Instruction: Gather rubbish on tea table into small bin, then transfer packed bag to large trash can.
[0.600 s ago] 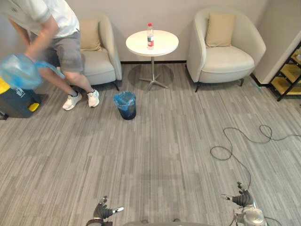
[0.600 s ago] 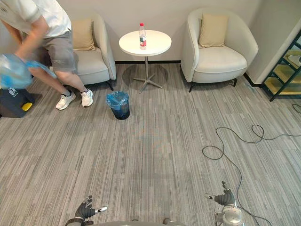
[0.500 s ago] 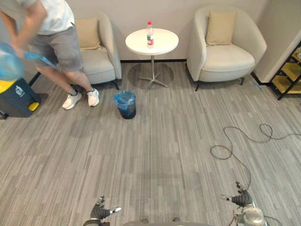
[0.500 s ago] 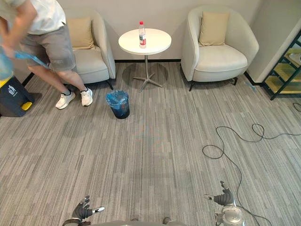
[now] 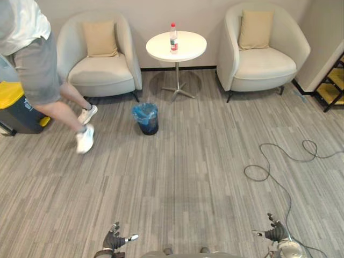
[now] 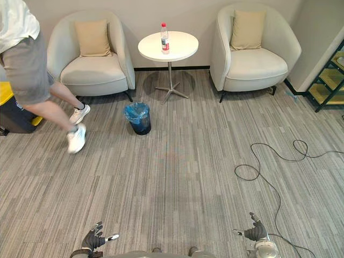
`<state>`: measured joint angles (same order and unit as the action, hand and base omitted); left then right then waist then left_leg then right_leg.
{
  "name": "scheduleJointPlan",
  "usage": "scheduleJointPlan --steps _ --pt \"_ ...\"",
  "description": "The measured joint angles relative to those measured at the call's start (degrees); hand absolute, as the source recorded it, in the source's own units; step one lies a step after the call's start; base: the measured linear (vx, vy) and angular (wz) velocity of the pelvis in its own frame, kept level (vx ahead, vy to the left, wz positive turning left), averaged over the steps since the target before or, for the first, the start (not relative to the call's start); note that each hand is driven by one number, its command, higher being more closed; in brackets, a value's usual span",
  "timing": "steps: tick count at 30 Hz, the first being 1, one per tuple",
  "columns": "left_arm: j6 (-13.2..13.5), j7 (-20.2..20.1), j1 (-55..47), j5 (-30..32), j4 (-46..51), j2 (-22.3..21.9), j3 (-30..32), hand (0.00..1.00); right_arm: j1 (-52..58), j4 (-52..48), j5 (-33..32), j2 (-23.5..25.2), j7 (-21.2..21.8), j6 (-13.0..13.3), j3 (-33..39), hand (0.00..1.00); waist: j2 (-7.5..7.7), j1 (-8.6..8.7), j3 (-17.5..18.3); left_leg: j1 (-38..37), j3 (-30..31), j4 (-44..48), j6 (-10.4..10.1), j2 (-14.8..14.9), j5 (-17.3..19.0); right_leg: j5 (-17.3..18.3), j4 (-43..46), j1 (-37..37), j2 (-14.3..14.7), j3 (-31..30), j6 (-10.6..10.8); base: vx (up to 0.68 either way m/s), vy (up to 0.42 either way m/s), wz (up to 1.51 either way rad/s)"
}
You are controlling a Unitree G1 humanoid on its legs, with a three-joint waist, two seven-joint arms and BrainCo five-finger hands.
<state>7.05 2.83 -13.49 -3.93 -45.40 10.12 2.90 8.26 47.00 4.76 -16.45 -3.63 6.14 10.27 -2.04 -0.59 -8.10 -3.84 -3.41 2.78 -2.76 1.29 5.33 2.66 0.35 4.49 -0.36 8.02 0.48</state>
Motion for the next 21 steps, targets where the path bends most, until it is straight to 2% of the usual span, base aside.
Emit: scheduleJointPlan --steps 4,5,6,8,9,10,11,12,14,16,17,18,19,20,21 --pt "-0.1 0.1 -0.1 -0.2 1.7 -0.1 0.0 0.00 -1.6 0.0 -2.2 0.4 -0.2 0.0 0.4 0.00 -0.05 -0.21 -0.2 2.7 -1.7 4.2 1.9 0.6 3.0 1.8 2.1 -2.3 0.2 -0.6 0.4 0.01 0.012 -0.14" --pt "-0.1 0.1 -0.3 -0.5 2.6 -0.1 0.1 0.00 -2.1 0.0 -2.9 0.4 -0.3 0.0 0.5 0.00 -0.02 -0.32 -0.3 3.9 -2.5 6.4 2.2 0.7 4.8 3.9 5.5 -4.5 -0.1 -1.1 0.6 0.02 0.044 -0.31" --pt "-0.1 0.2 -0.6 -0.8 3.5 -0.1 0.2 0.00 -2.9 0.0 -3.7 0.4 -0.5 0.0 0.5 0.00 -0.08 -0.34 -0.3 5.3 -3.5 9.0 2.7 0.7 6.9 7.4 11.7 -7.4 -1.3 -0.7 1.8 0.04 0.074 -0.36" --pt "-0.1 0.3 -0.7 -1.4 4.4 0.0 0.4 0.00 -3.6 0.0 -4.9 0.6 -0.8 0.0 0.5 0.00 0.54 -0.35 -0.8 6.4 -4.7 12.6 3.5 0.3 9.5 11.4 20.2 -11.0 -3.3 -0.3 3.8 0.06 0.072 -0.33" --pt "-0.3 0.5 -0.5 -2.1 4.3 0.0 0.5 0.00 -4.0 0.0 -5.5 0.7 -1.3 -0.1 0.7 0.00 0.69 -0.26 -1.5 6.4 -4.9 14.5 4.0 -0.2 11.3 12.7 26.3 -13.1 -4.8 0.5 5.0 0.13 0.072 -0.25" --pt "-0.2 0.8 -0.4 -2.3 4.6 0.1 0.5 0.00 -3.9 0.0 -6.4 0.9 -1.4 -0.2 0.7 0.00 0.71 -0.01 -2.0 5.4 -4.7 14.7 4.9 -0.6 13.3 12.7 33.8 -15.9 -6.5 2.1 5.4 0.15 0.077 -0.13" --pt "-0.3 1.1 -0.4 -2.3 5.0 0.3 0.5 0.00 -3.9 0.0 -6.6 1.1 -1.5 -0.3 0.7 0.00 0.75 0.10 -2.4 4.2 -4.6 14.8 5.5 -0.7 13.8 12.5 38.8 -18.1 -7.5 2.8 6.1 0.27 0.069 -0.14" --pt "-0.3 1.3 0.0 -2.4 5.4 1.0 0.6 0.00 -3.7 0.0 -6.9 1.8 -1.5 -0.6 0.6 0.00 0.90 0.47 -3.2 2.2 -4.7 14.7 5.8 -0.7 14.8 14.4 44.0 -21.1 -8.2 3.5 6.2 0.33 0.051 -0.10" --pt "-0.4 1.4 0.7 -2.7 5.4 2.0 0.6 0.00 -3.9 -0.3 -6.9 1.6 -1.5 -0.9 0.5 0.00 0.26 1.42 -3.9 -1.2 -4.4 12.6 5.2 0.3 15.2 15.2 41.5 -24.5 -8.4 6.3 4.6 0.42 0.023 0.08" --pt "-0.3 1.7 3.1 -2.7 5.5 2.1 0.6 0.00 -4.1 -1.4 -6.9 0.6 -1.4 -0.8 0.5 0.00 -0.94 2.39 -4.9 -3.8 -2.8 9.6 4.8 1.8 15.0 13.3 34.1 -28.1 -7.0 7.7 3.2 0.48 -0.059 0.44" --pt "-0.3 1.9 4.9 -2.7 5.5 1.9 0.6 0.00 -4.3 -1.9 -6.9 -0.3 -1.5 -0.8 0.7 0.00 -1.25 3.16 -5.8 -5.4 -1.2 8.1 4.0 2.9 14.5 10.3 28.4 -29.2 -5.9 7.8 2.7 0.63 -0.143 0.80" --pt "-0.2 2.3 6.9 -2.7 5.5 1.9 0.6 0.00 -4.1 -2.6 -7.0 -1.0 -1.6 -0.8 1.1 0.00 -1.36 3.76 -6.7 -6.8 -0.1 6.7 2.5 3.4 13.7 4.3 19.8 -30.1 -5.2 7.3 2.7 0.54 -0.156 0.75" --pt "-0.2 2.4 7.8 -2.7 5.5 1.8 0.6 0.00 -4.0 -3.0 -7.0 -1.3 -1.7 -0.8 1.3 0.00 -1.16 4.01 -7.0 -7.6 0.6 6.3 1.7 3.6 13.7 -0.3 17.0 -30.4 -5.2 6.9 2.1 0.57 -0.209 0.77" --pt "-0.1 2.5 8.8 -2.7 5.5 1.7 0.6 0.00 -4.3 -3.2 -7.0 -1.6 -1.9 -0.9 2.1 0.00 -1.07 4.70 -6.9 -8.7 1.9 6.2 0.4 4.6 13.6 -7.6 17.3 -30.3 -5.1 6.2 -0.9 0.59 -0.250 0.46" --pt "0.0 2.5 9.7 -2.7 5.5 1.4 0.6 0.00 -5.9 -3.5 -7.0 -1.5 -2.3 -0.9 3.3 0.00 -1.85 4.62 -7.3 -8.4 2.0 8.2 -2.5 5.9 12.0 -2.6 24.0 -32.0 -5.1 6.7 -2.4 0.58 -0.265 0.38"
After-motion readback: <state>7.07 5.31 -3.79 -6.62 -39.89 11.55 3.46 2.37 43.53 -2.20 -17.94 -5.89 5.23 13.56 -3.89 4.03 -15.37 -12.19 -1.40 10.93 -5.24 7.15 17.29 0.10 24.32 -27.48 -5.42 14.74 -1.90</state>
